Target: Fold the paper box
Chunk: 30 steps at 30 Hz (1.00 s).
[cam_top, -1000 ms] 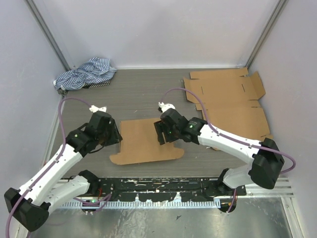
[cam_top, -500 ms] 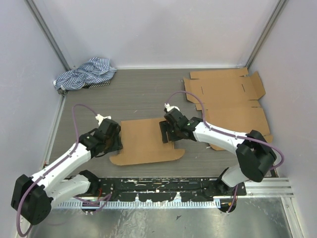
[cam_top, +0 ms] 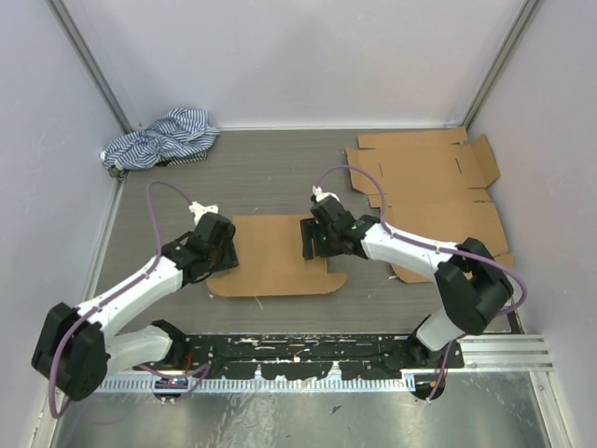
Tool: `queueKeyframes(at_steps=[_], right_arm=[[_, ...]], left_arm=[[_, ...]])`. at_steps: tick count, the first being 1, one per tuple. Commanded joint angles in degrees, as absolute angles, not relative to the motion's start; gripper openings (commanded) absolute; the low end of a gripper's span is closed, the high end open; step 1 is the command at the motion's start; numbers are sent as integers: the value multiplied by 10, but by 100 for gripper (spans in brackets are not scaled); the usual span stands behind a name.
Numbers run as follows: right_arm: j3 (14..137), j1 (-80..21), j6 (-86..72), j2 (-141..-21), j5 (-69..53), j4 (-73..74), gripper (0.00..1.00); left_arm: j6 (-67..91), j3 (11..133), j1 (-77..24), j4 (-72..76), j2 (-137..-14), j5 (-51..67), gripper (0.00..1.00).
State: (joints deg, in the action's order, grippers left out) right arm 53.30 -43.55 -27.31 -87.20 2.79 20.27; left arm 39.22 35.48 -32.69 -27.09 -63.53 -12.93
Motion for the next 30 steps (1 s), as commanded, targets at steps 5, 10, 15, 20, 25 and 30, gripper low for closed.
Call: queueKeyframes(at_steps=[5,10,15,20,25,30], right_arm=[[642,-382,-255,-961,-13,180,68],[695,-377,-236,-963,5,207,71],[730,-376,-232,-935,69,257,78],[682,-376,-236,-856,66,283,100],[568,-380,-235,-775,-8,244,100],[522,-397,-229,-753,-7,236,100]], left_arm=[[339,447,-321,-249,-776,-135,52],[312,497,-302,-277,-779,-149,53],[290,529,-280,-319,-736,-162,63],[304,490,-281,-345,-642,-101,67],[354,365,-283,-266,-527,-20,77],[362,319,-285,-241,-507,16,81]])
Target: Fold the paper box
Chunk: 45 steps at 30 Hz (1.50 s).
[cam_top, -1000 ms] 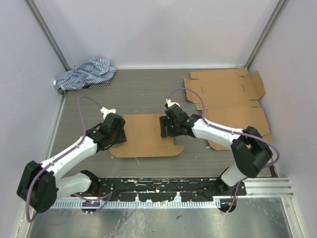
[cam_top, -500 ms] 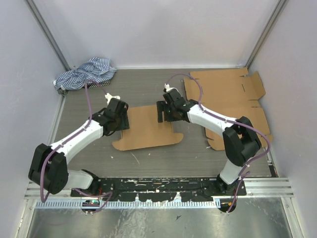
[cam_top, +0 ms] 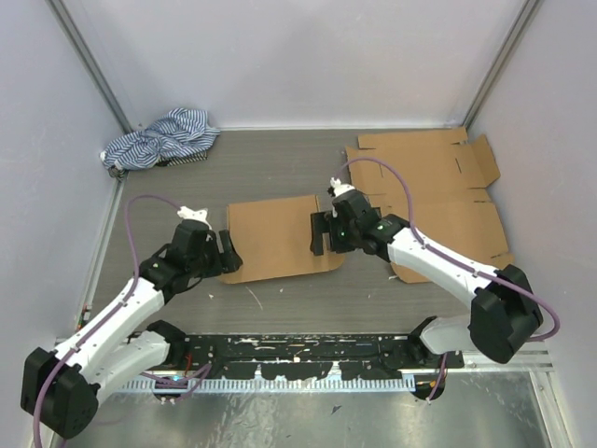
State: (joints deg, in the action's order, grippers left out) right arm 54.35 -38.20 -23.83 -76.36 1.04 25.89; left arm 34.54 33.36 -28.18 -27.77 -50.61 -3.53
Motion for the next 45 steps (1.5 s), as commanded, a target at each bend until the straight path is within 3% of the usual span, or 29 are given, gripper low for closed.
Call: queueKeyframes(at_steps=[1,16,28,45], right_arm=[[518,-402,-230,-752,-6,236,100],[509,-464,-240,-811,45,244,100],[502,-502,-259,-795,20,232,98],[544,-517,-270,-780,51,281,96]], left_arm=[[361,322,-286,-247,-512,18,81],[334,323,-308,-245,-560,-14,81],[350,323,-330,-213,-566,65,79],[352,354,-333,-288,-527,72,78]])
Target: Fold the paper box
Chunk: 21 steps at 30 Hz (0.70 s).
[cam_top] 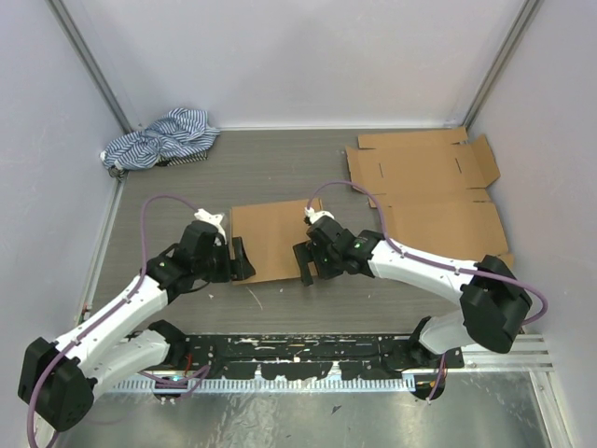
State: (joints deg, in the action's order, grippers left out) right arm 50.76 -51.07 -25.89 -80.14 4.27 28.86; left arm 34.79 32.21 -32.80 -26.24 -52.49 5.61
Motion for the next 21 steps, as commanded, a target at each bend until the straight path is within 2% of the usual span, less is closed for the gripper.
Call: queueKeyframes(at_steps=[1,21], right_arm=[[546,-517,-271,-781,51,285,96],[564,-518,-282,-765,40,313,95]], left_arm=[[350,357,-333,-298,-531,72,78],[366,387,-332,-337,-526,94,77]])
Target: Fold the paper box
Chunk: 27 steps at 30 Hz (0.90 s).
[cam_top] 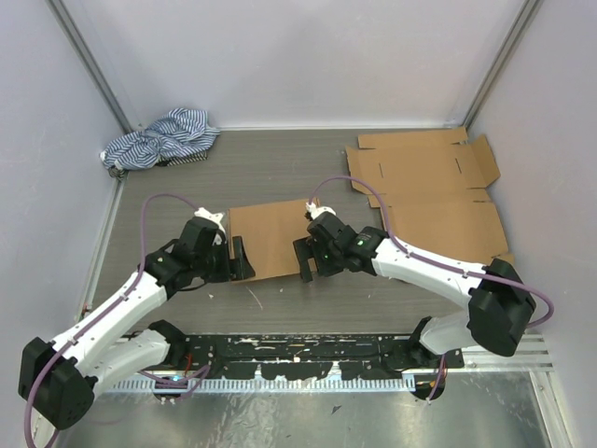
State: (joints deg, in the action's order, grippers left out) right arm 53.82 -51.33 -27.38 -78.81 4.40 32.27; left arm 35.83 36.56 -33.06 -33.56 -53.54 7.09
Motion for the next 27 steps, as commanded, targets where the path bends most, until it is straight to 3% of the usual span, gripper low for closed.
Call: queueKeyframes(at_steps=[1,27], right_arm=[[564,-518,-282,-764,41,313,95],[534,-518,-264,-807,92,296,93]], left_arm=[[366,387,-333,-337,-527,95,77],[357,351,-333,-300,-578,73,75]])
